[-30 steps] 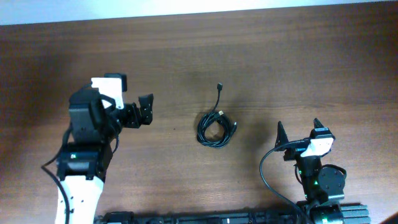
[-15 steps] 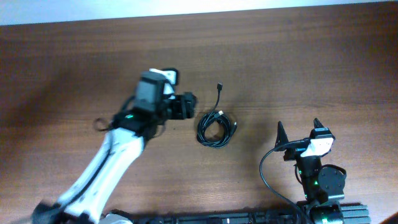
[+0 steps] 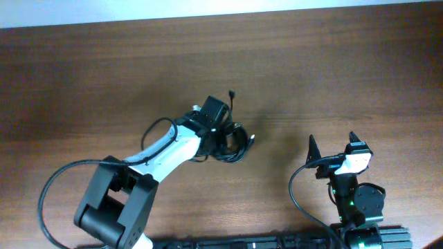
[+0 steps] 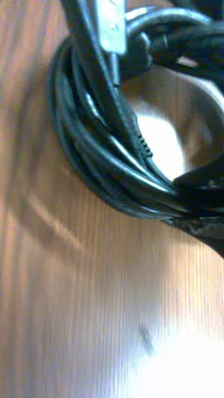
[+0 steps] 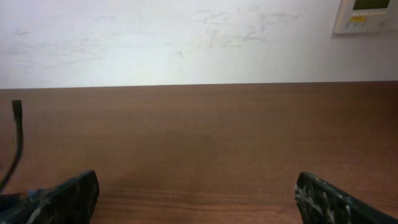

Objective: Untangle cables
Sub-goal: 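Reach the left gripper to the black cable coil and grasp it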

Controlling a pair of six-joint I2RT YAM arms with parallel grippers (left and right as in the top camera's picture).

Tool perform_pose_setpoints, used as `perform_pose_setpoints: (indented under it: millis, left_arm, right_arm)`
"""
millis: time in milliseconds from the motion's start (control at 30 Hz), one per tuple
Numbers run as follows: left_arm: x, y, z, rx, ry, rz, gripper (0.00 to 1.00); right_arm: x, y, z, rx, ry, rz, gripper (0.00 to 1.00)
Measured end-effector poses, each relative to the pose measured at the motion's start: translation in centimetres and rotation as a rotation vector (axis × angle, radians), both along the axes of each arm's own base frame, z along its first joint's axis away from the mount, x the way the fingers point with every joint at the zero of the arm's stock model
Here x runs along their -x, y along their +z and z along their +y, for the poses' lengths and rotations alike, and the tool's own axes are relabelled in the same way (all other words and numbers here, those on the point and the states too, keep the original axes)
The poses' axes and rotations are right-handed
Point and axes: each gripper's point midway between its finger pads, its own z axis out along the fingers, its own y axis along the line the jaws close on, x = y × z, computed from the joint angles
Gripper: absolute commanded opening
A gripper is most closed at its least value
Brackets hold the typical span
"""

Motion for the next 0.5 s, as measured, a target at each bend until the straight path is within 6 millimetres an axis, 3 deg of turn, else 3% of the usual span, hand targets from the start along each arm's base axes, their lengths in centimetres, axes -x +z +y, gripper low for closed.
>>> perform_pose_setpoints:
  millis: [33,67,100,133,200,233,267,300,400,433,500]
  left_arm:
    - [0.0,0.3,2.3,-0.067,0.082,0.026,0.02]
    - [-0.7,1.0,4.2,-0.09,0.216,0.027,0.11]
    - [-1.4,1.7,4.9,-0.064,0.343,0.024,0.73]
    - [-1.6,2.4,4.9,-0.017,0.447,0.032,0.99]
    - [-0.9,3.3,2.9,0.106,0.538,0.1,1.0]
    - [-0.8,3.3,2.8,0.1,0.497,0.096,0.88]
    - [-1.0,3.3,3.1,0.067,0.426,0.07,0.75]
    - [-1.1,3.3,4.0,0.012,0.38,0.04,0.7]
    - [-0.6,3.1,6.1,-0.119,0.315,0.022,0.63]
    - [-0.7,3.2,6.3,-0.129,0.319,0.014,0.54]
    - [-1.1,3.2,6.3,-0.125,0.319,-0.004,0.51]
  right_arm:
    - [0.0,0.0,0.0,0.001,0.0,0.0,0.99]
    - [0.0,0.0,0.0,0.001,0.0,0.0,0.99]
    - [0.0,0.0,0.0,0.0,0.0,0.0,0.99]
    - [0.0,0.0,0.0,0.0,0.0,0.0,0.99]
    - [0.0,0.0,0.0,0.0,0.0,0.0,0.99]
    - [0.0,0.0,0.0,0.001,0.0,0.0,0.98]
    - [0.0,0.0,0.0,0.0,0.0,0.0,0.99]
    - [0.0,0.0,0.0,0.001,0.0,0.0,0.99]
    - [0.0,0.0,0.0,0.0,0.0,0.0,0.99]
    - [0.0,0.0,0.0,0.0,0.0,0.0,0.99]
    - [0.0,0.0,0.0,0.001,0.0,0.0,0.99]
